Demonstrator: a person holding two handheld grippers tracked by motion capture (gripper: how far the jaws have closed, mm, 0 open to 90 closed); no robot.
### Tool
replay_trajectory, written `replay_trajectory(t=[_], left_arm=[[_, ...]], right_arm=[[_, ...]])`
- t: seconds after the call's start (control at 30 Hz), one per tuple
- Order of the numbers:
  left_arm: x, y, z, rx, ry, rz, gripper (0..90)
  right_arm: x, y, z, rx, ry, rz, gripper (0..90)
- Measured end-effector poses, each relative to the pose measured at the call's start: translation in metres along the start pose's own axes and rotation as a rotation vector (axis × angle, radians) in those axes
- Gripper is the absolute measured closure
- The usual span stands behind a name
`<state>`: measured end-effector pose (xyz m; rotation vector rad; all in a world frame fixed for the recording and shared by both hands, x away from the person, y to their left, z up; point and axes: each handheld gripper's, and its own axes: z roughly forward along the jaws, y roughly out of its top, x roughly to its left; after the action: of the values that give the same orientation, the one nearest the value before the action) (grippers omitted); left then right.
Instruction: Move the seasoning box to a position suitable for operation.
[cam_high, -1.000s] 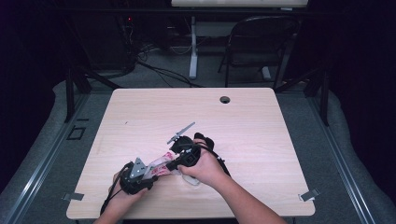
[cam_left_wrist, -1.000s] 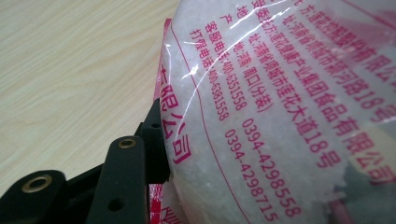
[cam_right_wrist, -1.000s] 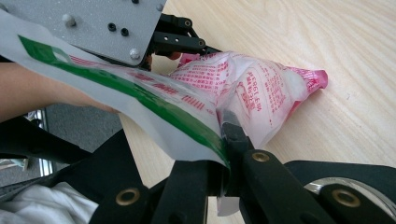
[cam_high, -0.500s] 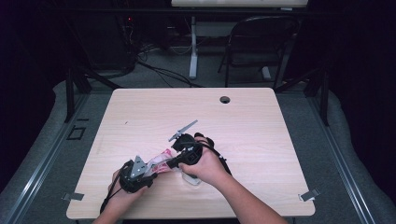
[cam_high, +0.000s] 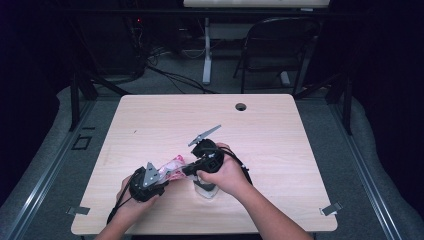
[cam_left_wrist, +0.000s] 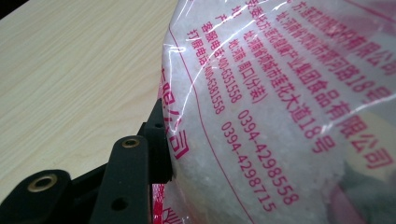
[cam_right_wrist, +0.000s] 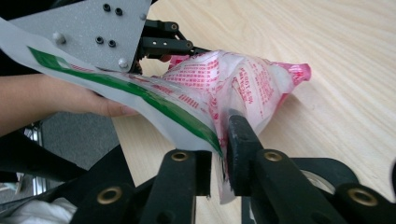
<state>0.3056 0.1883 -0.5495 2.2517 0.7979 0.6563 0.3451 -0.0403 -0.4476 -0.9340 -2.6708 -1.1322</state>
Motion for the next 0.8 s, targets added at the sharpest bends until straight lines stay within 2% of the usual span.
replay_trajectory(t=[0.07,0.23,0.43,0.53,0.7,0.8], left_arm=[[0.001,0.002,0.000,0.004,0.008,0.009,56.2],[0.002,0.007,0.000,-0.001,0.032,0.019,56.4],[0.005,0.013,-0.001,-0.007,0.056,0.033,56.6],[0.005,0.016,-0.002,-0.009,0.074,0.053,56.6],[0.005,0.021,-0.002,-0.006,0.084,0.073,56.7],[0.004,0.022,-0.002,-0.008,0.087,0.072,56.8]], right_arm=[[-0.002,-0.001,-0.006,-0.011,-0.011,-0.001,77.7],[-0.007,-0.008,-0.014,-0.039,-0.027,0.001,73.9],[-0.012,-0.016,-0.023,-0.073,-0.032,0.024,72.9],[-0.014,-0.018,-0.026,-0.085,-0.033,0.029,72.9],[-0.017,-0.023,-0.032,-0.096,-0.033,0.034,73.1],[-0.017,-0.023,-0.034,-0.102,-0.030,0.034,73.2]])
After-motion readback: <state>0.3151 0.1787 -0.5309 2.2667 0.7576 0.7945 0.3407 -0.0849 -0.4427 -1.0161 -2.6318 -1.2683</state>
